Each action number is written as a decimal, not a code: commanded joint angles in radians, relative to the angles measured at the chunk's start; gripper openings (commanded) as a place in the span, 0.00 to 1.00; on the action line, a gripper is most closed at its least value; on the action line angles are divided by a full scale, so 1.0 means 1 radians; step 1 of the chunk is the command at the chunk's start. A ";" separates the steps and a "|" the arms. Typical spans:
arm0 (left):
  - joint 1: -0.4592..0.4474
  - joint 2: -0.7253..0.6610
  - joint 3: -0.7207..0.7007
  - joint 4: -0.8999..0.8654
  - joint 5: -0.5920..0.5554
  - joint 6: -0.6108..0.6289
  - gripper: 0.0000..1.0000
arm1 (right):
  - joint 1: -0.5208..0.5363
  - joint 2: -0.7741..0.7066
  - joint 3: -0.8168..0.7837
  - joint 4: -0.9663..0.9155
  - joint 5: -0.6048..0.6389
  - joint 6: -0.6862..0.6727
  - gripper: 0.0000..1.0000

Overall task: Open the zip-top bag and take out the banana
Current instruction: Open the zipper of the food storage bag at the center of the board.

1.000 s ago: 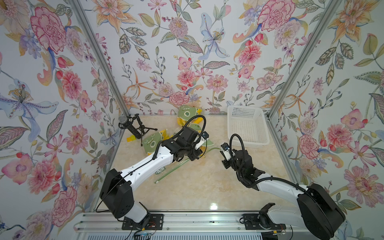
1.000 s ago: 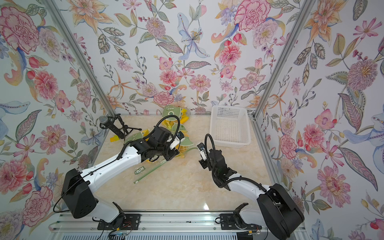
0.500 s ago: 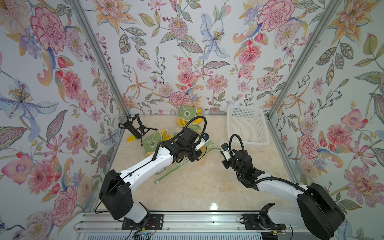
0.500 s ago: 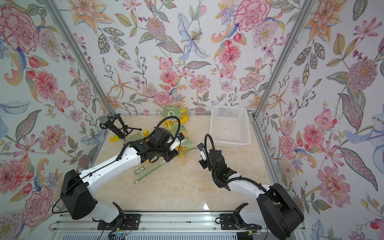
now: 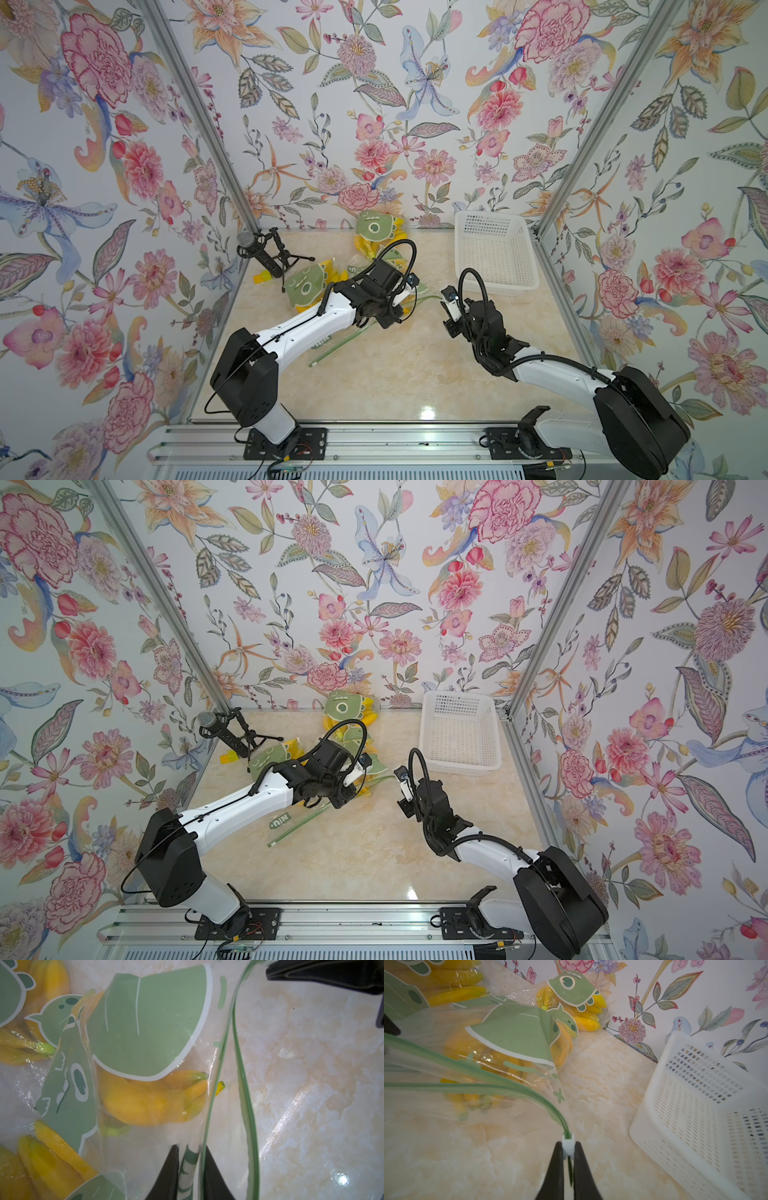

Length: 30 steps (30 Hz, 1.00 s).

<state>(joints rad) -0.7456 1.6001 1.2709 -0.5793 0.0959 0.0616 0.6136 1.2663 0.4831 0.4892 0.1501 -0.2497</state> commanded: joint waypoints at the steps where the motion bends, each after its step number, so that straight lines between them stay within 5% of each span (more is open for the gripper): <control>1: -0.009 -0.006 -0.017 0.047 -0.022 -0.023 0.11 | -0.007 -0.010 0.031 -0.004 0.030 0.019 0.05; 4: -0.009 -0.020 -0.029 0.126 0.005 -0.058 0.00 | -0.016 -0.028 0.031 -0.025 0.031 0.044 0.12; 9: -0.011 -0.022 -0.054 0.261 0.028 -0.123 0.00 | -0.018 -0.111 0.029 -0.107 0.002 0.118 0.38; 13: -0.010 -0.026 -0.083 0.351 0.021 -0.168 0.00 | -0.020 -0.207 0.032 -0.175 -0.032 0.216 0.46; 21: -0.011 -0.013 -0.128 0.492 0.021 -0.253 0.00 | -0.007 -0.216 0.053 -0.139 -0.222 0.498 0.45; 30: -0.043 0.016 -0.118 0.513 0.036 -0.264 0.00 | 0.029 -0.067 0.100 -0.027 -0.268 0.593 0.40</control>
<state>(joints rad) -0.7639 1.5993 1.1503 -0.1066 0.1123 -0.1741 0.6353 1.1679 0.5392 0.3950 -0.0799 0.2798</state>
